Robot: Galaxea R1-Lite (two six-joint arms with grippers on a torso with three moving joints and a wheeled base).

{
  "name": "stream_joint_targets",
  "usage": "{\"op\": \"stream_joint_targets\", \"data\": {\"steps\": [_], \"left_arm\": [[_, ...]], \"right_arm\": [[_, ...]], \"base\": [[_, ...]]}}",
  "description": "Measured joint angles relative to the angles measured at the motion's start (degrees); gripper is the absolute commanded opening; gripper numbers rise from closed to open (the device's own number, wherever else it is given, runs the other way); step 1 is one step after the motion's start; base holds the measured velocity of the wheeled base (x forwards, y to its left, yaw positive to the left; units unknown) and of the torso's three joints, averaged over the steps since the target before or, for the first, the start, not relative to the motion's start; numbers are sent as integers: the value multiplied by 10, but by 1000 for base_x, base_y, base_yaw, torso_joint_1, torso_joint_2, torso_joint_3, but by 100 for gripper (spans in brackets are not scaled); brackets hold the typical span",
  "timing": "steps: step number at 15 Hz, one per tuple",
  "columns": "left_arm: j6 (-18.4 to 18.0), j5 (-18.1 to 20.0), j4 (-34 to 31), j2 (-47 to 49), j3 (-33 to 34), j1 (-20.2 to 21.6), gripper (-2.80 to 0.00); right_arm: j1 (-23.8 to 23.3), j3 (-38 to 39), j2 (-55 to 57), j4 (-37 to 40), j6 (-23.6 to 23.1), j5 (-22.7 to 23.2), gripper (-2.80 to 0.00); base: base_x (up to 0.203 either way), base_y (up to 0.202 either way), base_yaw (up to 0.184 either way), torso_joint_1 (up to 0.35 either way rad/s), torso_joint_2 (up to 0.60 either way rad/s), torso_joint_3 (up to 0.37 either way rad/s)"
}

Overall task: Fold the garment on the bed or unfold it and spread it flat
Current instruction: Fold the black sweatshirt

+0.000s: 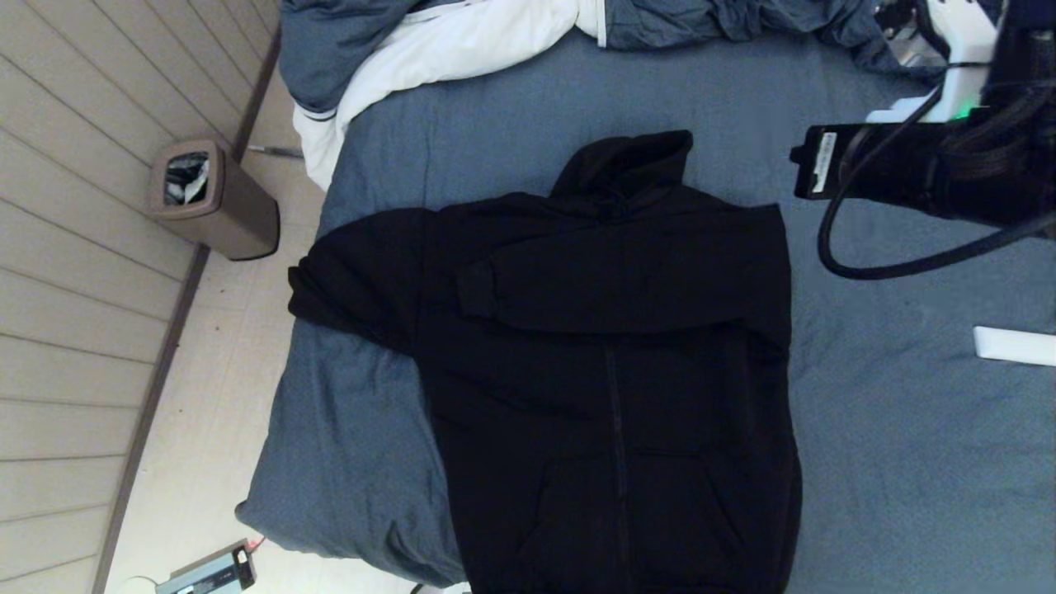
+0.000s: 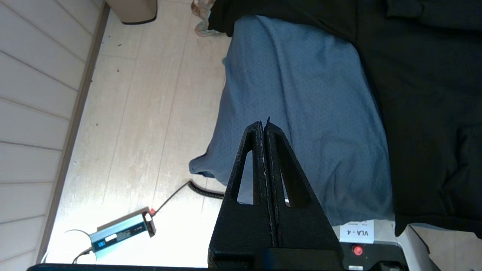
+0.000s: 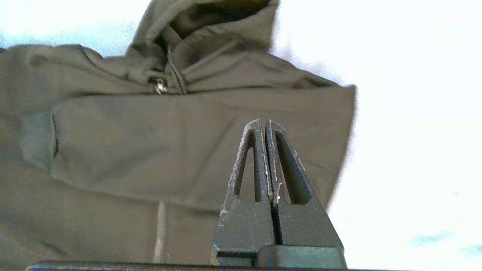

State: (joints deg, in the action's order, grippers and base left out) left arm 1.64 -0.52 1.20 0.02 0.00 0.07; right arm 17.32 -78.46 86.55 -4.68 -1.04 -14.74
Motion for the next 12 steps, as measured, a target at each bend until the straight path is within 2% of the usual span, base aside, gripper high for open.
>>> {"op": "stream_joint_targets", "data": {"steps": [6,12], "left_arm": [[0,0,0,0,0,0,-280],[-5,-1,0,0,-1,0,-280]], "right_arm": [[-54,99,-91,4,0,1,-280],[-76,189,-195,49,4,0,-280]], "base": [[0,0,0,0,0,0],[0,0,0,0,0,0]]}}
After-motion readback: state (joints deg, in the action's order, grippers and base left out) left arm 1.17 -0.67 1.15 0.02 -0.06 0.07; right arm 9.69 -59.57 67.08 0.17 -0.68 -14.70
